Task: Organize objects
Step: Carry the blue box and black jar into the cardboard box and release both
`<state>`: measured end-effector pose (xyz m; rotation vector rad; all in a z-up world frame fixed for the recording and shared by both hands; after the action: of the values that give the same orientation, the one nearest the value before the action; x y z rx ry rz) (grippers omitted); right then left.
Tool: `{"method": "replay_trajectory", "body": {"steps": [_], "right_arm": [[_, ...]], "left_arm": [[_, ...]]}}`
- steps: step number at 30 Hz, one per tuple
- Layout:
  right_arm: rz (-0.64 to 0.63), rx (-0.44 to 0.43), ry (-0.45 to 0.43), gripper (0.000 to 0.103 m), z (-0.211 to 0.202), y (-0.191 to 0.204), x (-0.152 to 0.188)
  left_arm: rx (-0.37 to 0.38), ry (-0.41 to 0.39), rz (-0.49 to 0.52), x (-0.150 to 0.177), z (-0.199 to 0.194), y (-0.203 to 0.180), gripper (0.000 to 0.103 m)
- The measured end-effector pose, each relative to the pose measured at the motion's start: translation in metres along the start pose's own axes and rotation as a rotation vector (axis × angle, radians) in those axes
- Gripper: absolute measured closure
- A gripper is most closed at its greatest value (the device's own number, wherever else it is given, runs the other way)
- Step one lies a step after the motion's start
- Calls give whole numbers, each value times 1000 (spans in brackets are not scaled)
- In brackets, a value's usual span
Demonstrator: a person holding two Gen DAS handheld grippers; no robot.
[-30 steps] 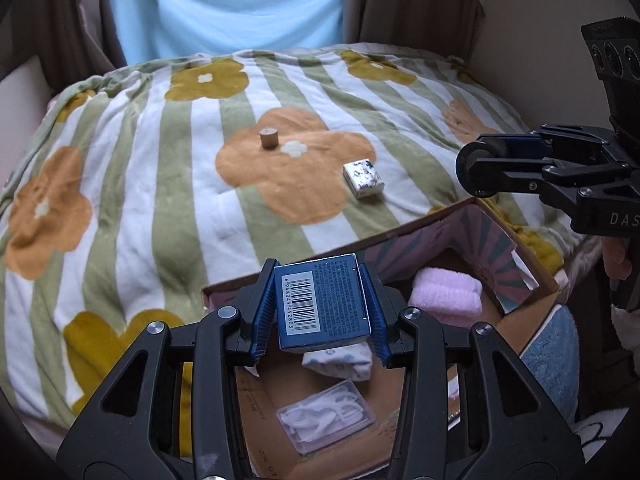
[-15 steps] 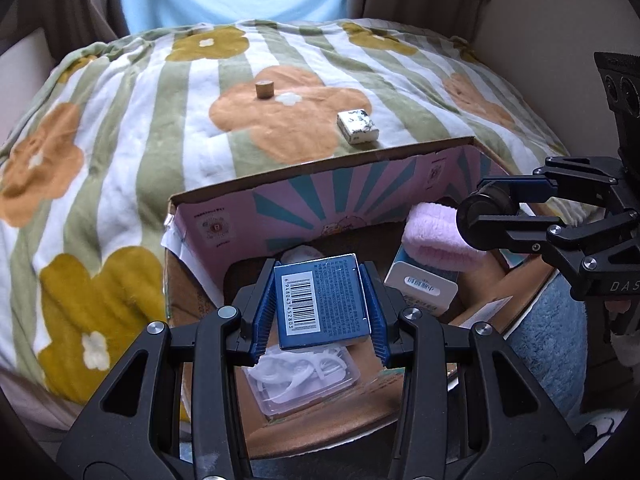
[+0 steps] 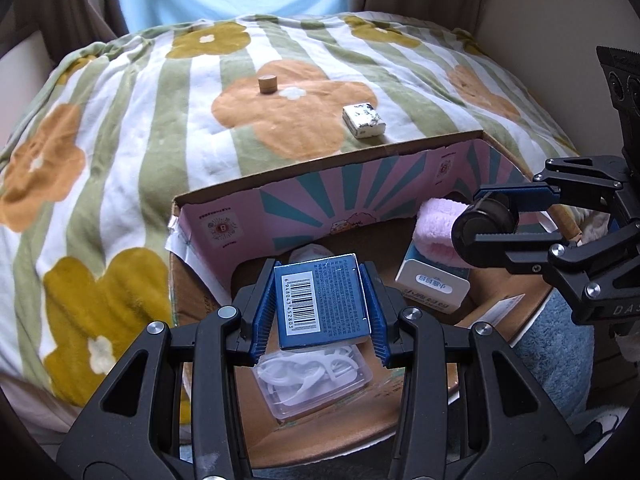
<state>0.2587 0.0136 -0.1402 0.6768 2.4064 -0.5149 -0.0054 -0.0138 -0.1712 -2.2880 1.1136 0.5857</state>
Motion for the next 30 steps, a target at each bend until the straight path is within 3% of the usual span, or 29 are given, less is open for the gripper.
{"method": "replay_trajectory", "body": {"steps": [5,7,8,9,11,12,16,30], "right_arm": [[-22,-20,15,66,5,9,-2],[-26,-28,26,64,8,13,-1],[-24,-36,30,61,8,13,-1],[-22,-43,41,48,9,14,0],[-17,-33,46,26,9,13,2],[-20,-15,41,19,8,11,3],[-12,-16,41,18,5,6,7],[0,2,60,18,6,-5,11]], "left_arm": [[-18,5,17,-5,1,3,66],[-19,7,19,-7,2,4,61],[-21,7,20,-8,2,4,41],[-24,5,19,-9,1,5,2],[-47,-20,6,-12,-3,11,0],[-19,-21,-8,-14,-4,13,0],[13,-31,-45,-17,-10,22,0],[19,-50,-48,-21,-17,24,0]]}}
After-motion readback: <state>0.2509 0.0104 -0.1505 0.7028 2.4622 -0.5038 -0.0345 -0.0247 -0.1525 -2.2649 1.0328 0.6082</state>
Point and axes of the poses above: each gripper's, at about its wrist camera, not at the fingertips, and z roughly the way its jaws point, y to its left, x to its underside, the point moved 6 cm from there along z, roughly the way its jaws point, and after that the axes turned 11 degrees about x, right-handed, at the moved point
